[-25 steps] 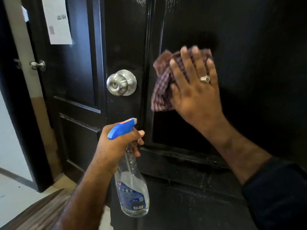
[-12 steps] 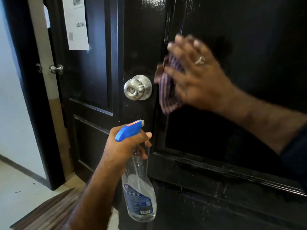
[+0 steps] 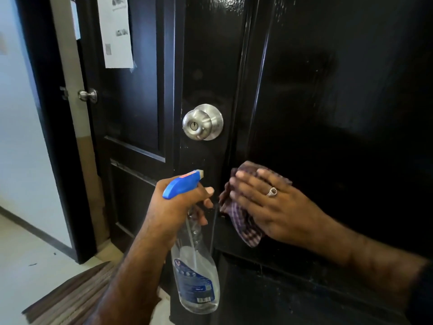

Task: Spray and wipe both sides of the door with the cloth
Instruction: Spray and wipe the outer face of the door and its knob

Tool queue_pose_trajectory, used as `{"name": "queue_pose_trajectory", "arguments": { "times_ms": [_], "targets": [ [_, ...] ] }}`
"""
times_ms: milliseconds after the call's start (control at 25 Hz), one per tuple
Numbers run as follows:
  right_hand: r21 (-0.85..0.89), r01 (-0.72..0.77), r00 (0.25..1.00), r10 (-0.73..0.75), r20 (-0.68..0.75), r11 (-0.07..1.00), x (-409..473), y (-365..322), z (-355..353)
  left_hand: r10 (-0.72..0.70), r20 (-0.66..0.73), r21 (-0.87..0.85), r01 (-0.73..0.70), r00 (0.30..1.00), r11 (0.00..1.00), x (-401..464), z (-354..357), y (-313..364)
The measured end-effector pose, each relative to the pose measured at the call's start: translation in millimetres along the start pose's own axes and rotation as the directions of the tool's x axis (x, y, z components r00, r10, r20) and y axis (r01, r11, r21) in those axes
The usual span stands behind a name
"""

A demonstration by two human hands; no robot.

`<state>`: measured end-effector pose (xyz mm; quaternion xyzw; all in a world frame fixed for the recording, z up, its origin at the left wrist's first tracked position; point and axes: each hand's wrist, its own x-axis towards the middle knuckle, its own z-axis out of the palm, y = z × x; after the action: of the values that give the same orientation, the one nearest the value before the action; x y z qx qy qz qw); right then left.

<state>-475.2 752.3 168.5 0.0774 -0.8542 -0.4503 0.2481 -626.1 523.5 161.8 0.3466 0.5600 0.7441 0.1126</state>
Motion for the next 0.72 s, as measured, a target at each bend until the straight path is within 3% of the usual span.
{"name": "queue_pose_trajectory", "arguments": {
  "times_ms": [120,200,240,320,440,520,640,720],
  "targets": [
    [0.011,-0.288,0.938,0.285,-0.196,0.957,35.6,38.4,-20.1,-0.018,-0.029,0.014,0.019,0.999,1.0,3.7,-6.0,-6.8],
    [0.063,-0.44,0.87,0.443,-0.215,0.896,53.9,21.6,-16.8,-0.032,-0.031,0.02,0.033,0.999,0.999,5.3,-5.7,-11.5],
    [0.073,-0.43,0.88,0.436,-0.19,0.9,51.6,-0.4,-6.3,-0.028,-0.024,0.02,0.028,0.999,0.999,5.3,-5.0,-12.8],
    [0.067,-0.282,0.955,0.287,-0.071,0.957,21.0,-47.6,18.4,-0.021,-0.01,0.009,0.021,1.0,1.0,4.7,-4.5,-14.2],
    [0.071,-0.098,0.995,0.097,0.011,0.993,-24.3,-60.7,24.3,-0.029,-0.007,-0.007,0.029,1.0,1.0,4.0,-10.1,-16.5],
    [0.086,-0.212,0.977,0.214,-0.008,0.973,-10.5,-50.9,12.7,-0.036,-0.008,0.01,0.036,0.999,0.999,3.3,-15.2,-18.9],
    [0.14,-0.487,0.86,0.502,-0.096,0.862,45.0,-44.0,-2.4,-0.043,-0.026,0.055,0.044,0.999,0.997,2.4,-21.4,-24.0],
    [0.21,-0.521,0.834,0.546,-0.083,0.827,63.4,-61.2,1.4,-0.049,-0.041,0.089,0.052,0.998,0.995,1.3,-26.9,-26.6]
  ]
}}
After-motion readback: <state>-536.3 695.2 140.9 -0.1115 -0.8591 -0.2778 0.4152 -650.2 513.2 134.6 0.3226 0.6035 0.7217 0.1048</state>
